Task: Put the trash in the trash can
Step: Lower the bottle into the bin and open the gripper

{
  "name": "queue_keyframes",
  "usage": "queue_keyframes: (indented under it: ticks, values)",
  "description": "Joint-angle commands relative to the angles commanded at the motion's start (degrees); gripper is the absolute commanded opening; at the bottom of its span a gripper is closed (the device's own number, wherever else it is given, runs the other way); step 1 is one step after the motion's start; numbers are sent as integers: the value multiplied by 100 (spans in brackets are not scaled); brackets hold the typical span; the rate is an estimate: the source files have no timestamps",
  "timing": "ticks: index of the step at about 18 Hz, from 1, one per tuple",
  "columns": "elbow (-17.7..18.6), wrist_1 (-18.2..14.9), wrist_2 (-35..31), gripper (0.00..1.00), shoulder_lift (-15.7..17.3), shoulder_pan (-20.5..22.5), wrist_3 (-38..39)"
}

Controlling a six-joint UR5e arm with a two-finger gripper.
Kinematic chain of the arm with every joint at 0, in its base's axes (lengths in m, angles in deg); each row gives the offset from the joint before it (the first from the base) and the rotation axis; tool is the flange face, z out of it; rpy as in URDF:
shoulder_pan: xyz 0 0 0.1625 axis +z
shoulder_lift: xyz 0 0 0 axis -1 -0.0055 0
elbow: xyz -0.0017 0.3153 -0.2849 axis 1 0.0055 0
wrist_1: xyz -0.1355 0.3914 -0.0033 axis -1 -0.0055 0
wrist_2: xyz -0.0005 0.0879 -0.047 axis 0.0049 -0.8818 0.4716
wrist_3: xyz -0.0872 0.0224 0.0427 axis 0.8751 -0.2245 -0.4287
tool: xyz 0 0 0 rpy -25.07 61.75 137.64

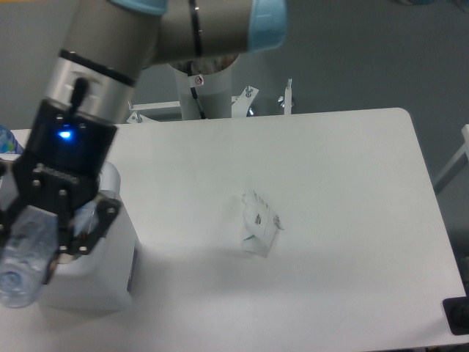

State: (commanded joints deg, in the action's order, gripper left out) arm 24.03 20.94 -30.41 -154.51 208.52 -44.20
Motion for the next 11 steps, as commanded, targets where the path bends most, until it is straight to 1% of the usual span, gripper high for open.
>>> queue_keyframes:
  ticks: [2, 3, 4, 5, 7, 8, 9, 11]
  values:
    - [149, 9, 0, 71, 9, -44, -132]
    - [237, 44, -9, 72, 9, -71, -167]
    - [325, 96, -17, 76, 26, -97, -176]
    - [413, 192, -26, 84, 35, -106, -202]
    - [519, 272, -26, 88, 44, -106, -308]
    - [528, 281, -26, 95, 53, -97, -317]
    - [528, 281, -26, 100, 53, -97, -317]
    - [519, 281, -26, 100, 88, -97, -317]
